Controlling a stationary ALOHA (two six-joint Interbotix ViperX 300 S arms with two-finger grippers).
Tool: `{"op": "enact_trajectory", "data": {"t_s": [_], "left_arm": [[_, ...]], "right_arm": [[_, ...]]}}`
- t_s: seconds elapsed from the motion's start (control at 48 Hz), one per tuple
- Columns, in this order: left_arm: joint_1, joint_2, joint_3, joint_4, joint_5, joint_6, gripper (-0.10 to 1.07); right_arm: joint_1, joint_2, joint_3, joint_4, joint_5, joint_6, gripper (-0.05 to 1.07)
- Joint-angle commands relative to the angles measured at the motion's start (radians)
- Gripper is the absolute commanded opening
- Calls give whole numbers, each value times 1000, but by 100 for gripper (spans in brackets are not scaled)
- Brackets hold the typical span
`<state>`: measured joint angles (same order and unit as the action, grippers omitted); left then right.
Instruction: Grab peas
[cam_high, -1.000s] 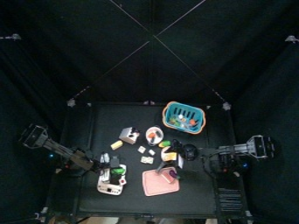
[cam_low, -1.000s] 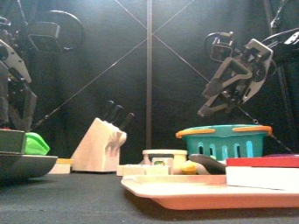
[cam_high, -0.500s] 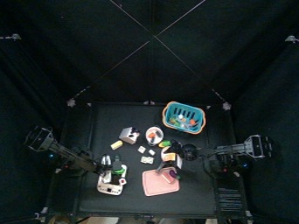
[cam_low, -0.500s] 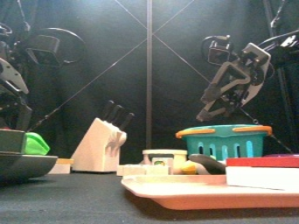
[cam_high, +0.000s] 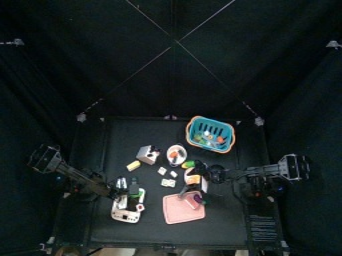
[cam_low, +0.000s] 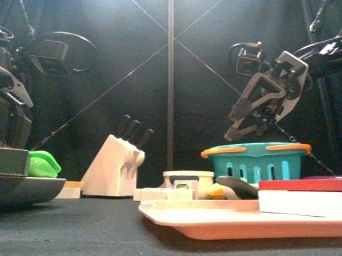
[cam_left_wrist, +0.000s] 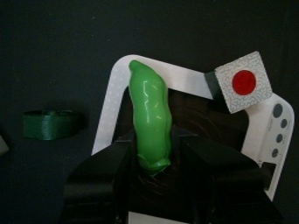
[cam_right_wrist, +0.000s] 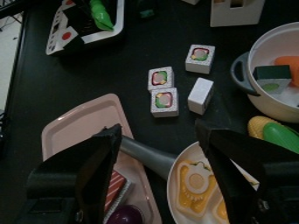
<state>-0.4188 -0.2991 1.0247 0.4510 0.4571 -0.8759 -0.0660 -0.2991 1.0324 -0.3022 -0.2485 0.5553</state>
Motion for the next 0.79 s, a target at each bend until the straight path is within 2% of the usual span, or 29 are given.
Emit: {"op": "enact_trajectory", "data": {"t_s": [0.0, 0.354, 0.771], "left_arm": [[-2, -2, -21, 5, 0, 0, 69], [-2, -46, -43, 37, 34, 5, 69], [-2, -60, -51, 46, 25, 6, 68]], "right_arm": [[0, -11, -20, 0, -3, -2, 98], [-2, -11, -20, -3, 5, -2, 98], [3, -11, -32, -3, 11, -2, 98]]}}
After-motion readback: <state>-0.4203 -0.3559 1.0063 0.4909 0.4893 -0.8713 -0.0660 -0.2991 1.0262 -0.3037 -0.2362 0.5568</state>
